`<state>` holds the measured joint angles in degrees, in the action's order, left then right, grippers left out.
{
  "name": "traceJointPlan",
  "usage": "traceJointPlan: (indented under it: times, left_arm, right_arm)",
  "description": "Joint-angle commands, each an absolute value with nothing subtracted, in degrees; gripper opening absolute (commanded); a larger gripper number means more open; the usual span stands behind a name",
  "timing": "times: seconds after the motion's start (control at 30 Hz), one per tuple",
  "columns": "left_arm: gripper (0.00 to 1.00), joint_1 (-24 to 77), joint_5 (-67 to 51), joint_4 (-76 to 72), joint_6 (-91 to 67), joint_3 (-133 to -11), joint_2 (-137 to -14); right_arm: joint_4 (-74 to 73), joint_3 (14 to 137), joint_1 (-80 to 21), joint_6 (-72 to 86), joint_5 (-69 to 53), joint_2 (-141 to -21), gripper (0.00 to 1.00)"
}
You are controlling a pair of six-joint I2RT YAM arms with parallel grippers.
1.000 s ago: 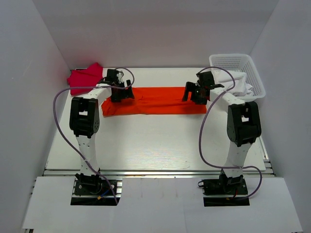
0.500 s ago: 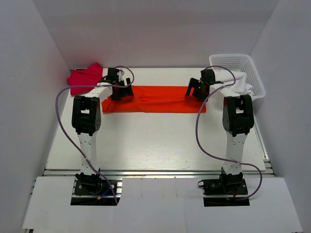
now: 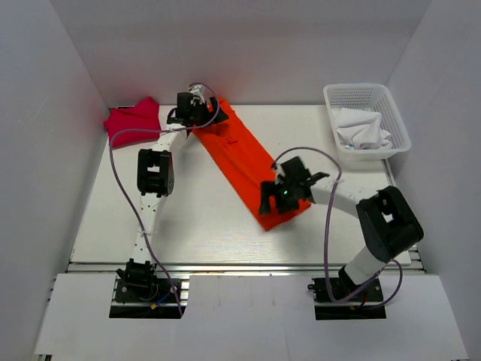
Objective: Fold and stack the t-shirts
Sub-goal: Rotate the tshirt 90 degrees
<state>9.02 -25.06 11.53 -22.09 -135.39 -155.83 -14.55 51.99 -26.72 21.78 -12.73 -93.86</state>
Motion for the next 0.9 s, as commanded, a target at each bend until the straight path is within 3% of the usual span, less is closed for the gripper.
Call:
traceJointPlan:
  times: [0.0, 0.1, 0.27, 0.43, 0.87]
  left_arm:
    - [1.00, 12.47, -32.88, 2.84, -28.99, -136.14, -161.61]
    - [1.00, 15.02, -32.34, -1.83, -31.28, -137.55, -163.73]
    - [1.00, 17.05, -29.37, -3.96, -35.32, -138.24, -167.78]
    - [1.00, 18.28, -23.48, -4.67, -37.44, -138.78, -167.88]
    - [1.00, 18.81, -18.28, -6.94, -31.73, -137.03, -150.92]
  right_arm:
    - [-24.70, 47.37, -36.10, 14.27, -21.95, -90.54, 0.90]
    - [-23.29, 50.34, -44.19, 7.60, -25.04, -92.98, 0.90]
    - [-16.27, 56.42, -50.61, 0.28, -37.13, -101.50, 0.90]
    - [-16.08, 62.66, -54.66, -3.95, -39.29, -105.73, 0.90]
    - [-9.94, 61.88, -54.76, 4.04, -27.79, -91.51, 0.90]
